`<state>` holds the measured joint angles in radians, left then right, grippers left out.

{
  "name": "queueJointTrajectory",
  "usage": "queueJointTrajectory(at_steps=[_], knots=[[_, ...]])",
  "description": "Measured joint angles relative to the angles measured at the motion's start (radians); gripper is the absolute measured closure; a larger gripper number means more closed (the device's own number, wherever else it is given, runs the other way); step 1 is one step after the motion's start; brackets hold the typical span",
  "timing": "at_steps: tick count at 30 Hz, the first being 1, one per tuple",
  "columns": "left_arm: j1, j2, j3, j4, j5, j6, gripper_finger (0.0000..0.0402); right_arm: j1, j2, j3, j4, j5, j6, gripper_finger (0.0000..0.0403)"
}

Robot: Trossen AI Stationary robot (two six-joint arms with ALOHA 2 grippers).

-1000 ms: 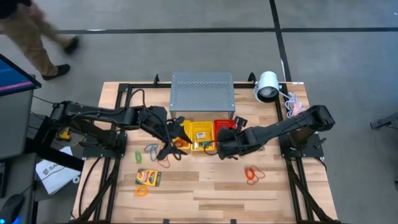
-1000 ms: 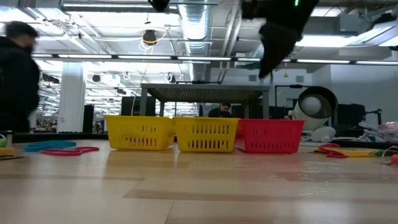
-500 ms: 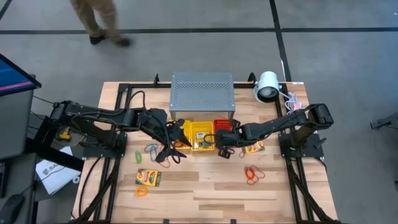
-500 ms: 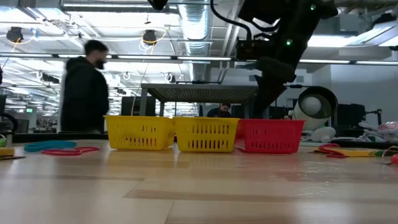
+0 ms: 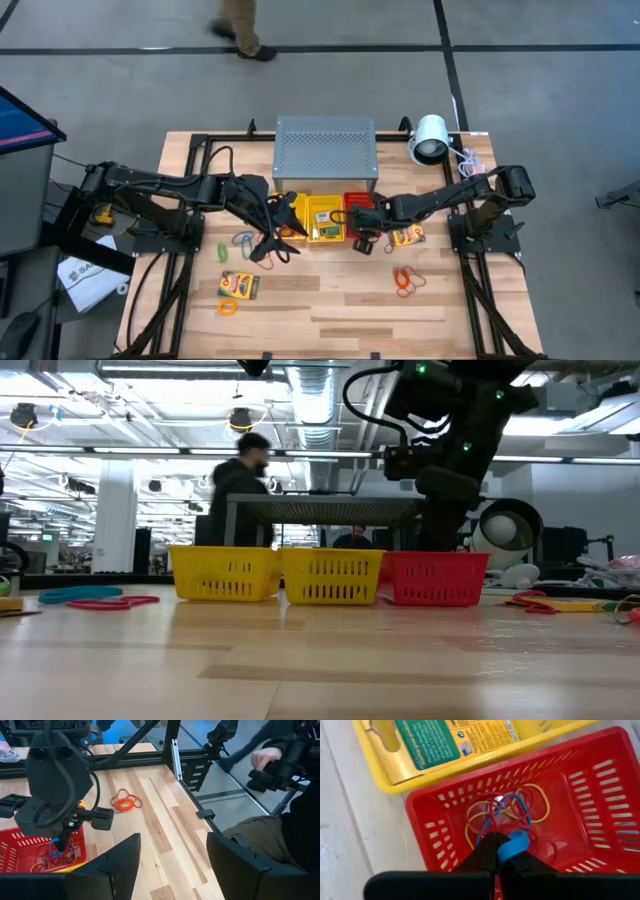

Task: Pick & Place Office Desk Supplies
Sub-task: Put the blue rubber band into the red bin

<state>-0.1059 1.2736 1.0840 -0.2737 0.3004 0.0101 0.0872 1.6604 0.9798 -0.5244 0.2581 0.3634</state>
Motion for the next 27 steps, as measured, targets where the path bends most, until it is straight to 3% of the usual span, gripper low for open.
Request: queueJointTrajectory(at_steps=[8, 20, 27], knots=[[0.000, 0.000, 0.000, 0.000, 0.001, 0.000, 0.0179, -0.019, 0.000, 0.000, 0.005, 0.000, 0.000, 0.0392], [0.000, 0.001, 0.000, -0.022, 0.001, -0.017, 0.0179, -0.018, 0.000, 0.000, 0.035, 0.004, -0.027, 0.0261], [0.000, 0.000, 0.000, -0.030, 0.000, -0.050, 0.0179, -0.012, -0.039, 0.018, 0.060, 0.022, -0.075, 0.0221]])
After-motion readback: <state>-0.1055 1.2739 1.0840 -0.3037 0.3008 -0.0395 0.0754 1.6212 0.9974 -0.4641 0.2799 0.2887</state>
